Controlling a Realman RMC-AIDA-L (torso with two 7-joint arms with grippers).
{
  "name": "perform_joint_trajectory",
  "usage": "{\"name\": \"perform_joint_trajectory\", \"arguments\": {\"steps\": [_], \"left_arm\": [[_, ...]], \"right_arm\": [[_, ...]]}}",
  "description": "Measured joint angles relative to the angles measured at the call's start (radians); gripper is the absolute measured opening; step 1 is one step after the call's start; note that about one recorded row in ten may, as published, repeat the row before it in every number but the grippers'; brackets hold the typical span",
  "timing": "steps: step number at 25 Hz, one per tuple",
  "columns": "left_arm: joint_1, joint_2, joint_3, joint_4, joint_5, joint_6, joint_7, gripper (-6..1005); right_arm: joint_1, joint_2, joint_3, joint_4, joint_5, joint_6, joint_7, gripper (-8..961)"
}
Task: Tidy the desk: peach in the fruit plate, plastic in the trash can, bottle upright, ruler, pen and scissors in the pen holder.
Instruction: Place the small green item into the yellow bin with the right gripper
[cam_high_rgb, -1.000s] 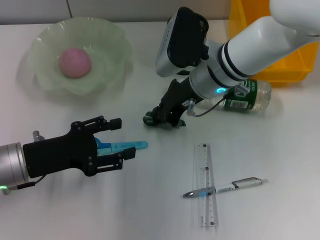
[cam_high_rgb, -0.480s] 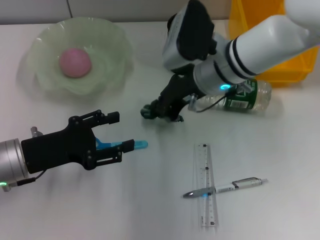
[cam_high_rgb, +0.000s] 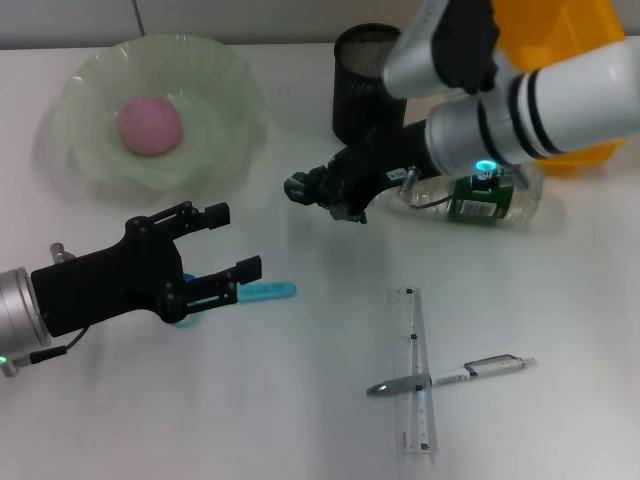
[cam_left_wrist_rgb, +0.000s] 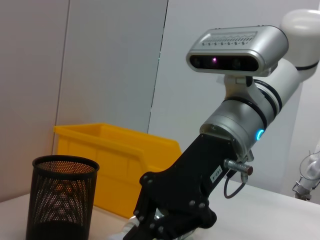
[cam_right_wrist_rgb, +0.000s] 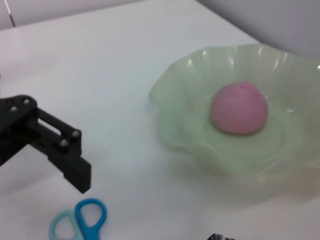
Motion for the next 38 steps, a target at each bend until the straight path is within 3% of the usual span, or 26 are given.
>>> {"name": "perform_joint_trajectory", "arguments": {"steps": [10, 14, 15, 17, 21, 32, 38], "left_arm": [[0.000, -0.005, -0.025, 0.000, 0.000, 0.021, -0.003, 741], [0.004, -0.007, -0.043, 0.000, 0.000, 0.030, -0.003, 740], [0.005, -0.008, -0.050, -0.001, 0.000, 0.031, -0.001, 740], [0.006, -0.011, -0.064, -0.004, 0.000, 0.034, 0.004, 739], [0.007, -0.012, -0.072, -0.004, 0.000, 0.035, 0.005, 738], [0.005, -0.021, -0.084, -0.005, 0.000, 0.040, 0.012, 736], [0.003, -0.032, -0.084, -0.006, 0.000, 0.039, 0.022, 735]], "right_arm": [[-0.136, -0.002, 0.143, -0.017, 0.274, -0.097, -0.232, 11], [-0.199, -0.001, 0.208, 0.044, 0.455, -0.168, -0.416, 17], [-0.218, -0.001, 0.237, 0.109, 0.554, -0.212, -0.525, 18], [-0.222, -0.001, 0.256, 0.159, 0.608, -0.242, -0.597, 21], [-0.224, -0.002, 0.315, 0.378, 0.774, -0.370, -0.890, 26], [-0.193, 0.007, 0.324, 0.537, 0.867, -0.414, -1.068, 41], [-0.190, 0.009, 0.325, 0.600, 1.002, -0.414, -1.153, 50]]}}
